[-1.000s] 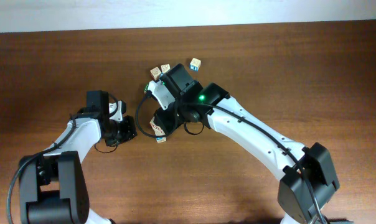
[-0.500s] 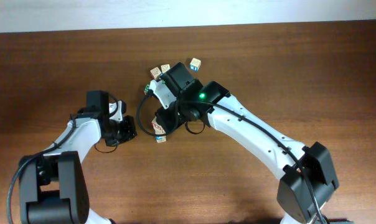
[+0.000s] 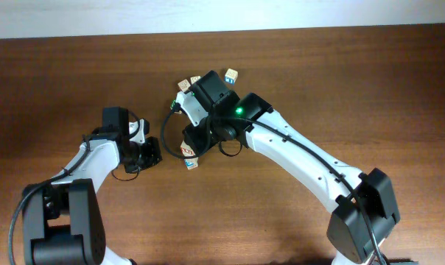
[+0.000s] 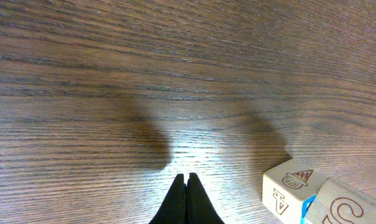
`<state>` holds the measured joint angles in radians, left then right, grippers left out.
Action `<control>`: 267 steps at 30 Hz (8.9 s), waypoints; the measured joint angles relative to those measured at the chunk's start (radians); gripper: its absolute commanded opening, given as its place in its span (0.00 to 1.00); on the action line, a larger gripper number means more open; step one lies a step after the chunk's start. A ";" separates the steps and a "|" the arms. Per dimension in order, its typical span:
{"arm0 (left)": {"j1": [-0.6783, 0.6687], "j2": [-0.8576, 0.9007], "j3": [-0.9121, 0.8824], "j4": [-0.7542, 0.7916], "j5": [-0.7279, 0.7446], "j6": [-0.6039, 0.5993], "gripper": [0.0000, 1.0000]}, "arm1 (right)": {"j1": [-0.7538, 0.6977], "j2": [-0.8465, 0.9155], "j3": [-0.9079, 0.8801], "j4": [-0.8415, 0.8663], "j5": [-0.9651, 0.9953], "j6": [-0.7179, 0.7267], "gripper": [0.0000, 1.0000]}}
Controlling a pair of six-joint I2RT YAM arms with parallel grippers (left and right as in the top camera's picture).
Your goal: Rotate 5 blocks
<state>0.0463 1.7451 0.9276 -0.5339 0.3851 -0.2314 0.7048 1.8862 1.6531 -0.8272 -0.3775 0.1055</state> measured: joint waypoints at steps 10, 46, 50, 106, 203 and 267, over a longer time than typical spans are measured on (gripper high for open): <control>0.000 0.000 0.000 0.000 -0.008 0.000 0.00 | -0.146 0.000 0.156 -0.198 -0.001 0.024 0.09; -0.027 0.019 0.000 0.026 0.195 -0.065 0.00 | -0.296 0.105 -0.525 0.634 -0.472 0.370 0.04; -0.027 0.075 0.000 0.024 0.241 -0.065 0.00 | -0.295 0.105 -0.525 0.634 -0.475 0.370 0.04; -0.065 0.097 0.000 0.098 0.335 -0.065 0.00 | -0.206 0.105 -0.525 0.708 -0.451 0.370 0.04; 0.020 0.021 -0.247 0.400 0.472 -0.177 0.00 | -0.201 0.105 -0.526 0.708 -0.451 0.355 0.04; 0.223 -0.406 0.345 -0.231 -0.029 0.005 0.99 | -0.593 -0.808 0.098 -0.456 0.089 0.003 0.98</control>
<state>0.2695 1.3388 1.2728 -0.7647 0.3561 -0.2264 0.1120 1.0782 1.7515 -1.2831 -0.2882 0.1081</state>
